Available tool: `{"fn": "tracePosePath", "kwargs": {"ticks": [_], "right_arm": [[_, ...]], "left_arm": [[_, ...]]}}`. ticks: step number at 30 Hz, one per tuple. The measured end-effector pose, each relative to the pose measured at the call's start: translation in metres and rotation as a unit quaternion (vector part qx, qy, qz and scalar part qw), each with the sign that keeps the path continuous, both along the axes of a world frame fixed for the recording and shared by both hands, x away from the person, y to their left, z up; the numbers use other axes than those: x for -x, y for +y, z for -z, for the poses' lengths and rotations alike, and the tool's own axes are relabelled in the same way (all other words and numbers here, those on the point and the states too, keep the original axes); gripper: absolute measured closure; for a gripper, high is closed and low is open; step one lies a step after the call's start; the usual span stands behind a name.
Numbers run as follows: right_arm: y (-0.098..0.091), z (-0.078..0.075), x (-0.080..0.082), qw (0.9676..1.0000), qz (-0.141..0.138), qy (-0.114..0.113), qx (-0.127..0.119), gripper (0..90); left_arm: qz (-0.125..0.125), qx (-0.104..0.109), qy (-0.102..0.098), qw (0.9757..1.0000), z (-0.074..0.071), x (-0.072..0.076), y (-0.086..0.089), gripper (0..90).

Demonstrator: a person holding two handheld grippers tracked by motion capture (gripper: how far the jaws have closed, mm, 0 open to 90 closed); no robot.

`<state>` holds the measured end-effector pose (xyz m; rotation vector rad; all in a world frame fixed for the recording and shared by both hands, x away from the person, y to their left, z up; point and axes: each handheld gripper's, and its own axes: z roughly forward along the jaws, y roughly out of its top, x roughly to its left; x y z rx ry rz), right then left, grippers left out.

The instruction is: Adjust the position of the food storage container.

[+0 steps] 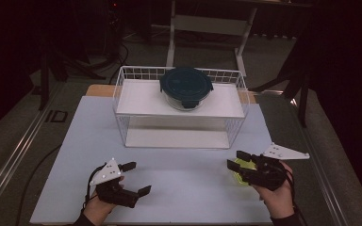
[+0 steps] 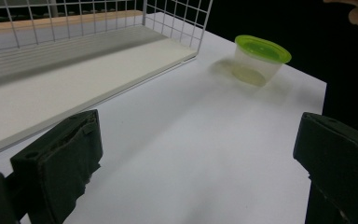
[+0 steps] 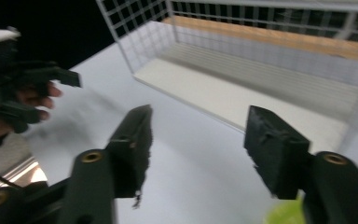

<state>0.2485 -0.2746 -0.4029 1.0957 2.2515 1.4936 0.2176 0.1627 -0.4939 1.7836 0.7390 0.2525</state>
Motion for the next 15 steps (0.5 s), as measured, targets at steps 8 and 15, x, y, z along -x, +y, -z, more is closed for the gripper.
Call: {"fn": "tracePosePath", "kwargs": {"ticks": [8,15], "right_arm": [[-0.028,0.015,0.003,0.9989,0.034,0.012,0.028,71.8],[-0.051,0.022,0.006,0.9969,0.065,0.024,0.038,88.3]], "left_arm": [[-0.001,0.001,0.001,1.0000,0.000,0.000,0.000,0.9],[0.002,-0.001,-0.001,1.0000,-0.001,0.000,-0.001,0.9]]}}
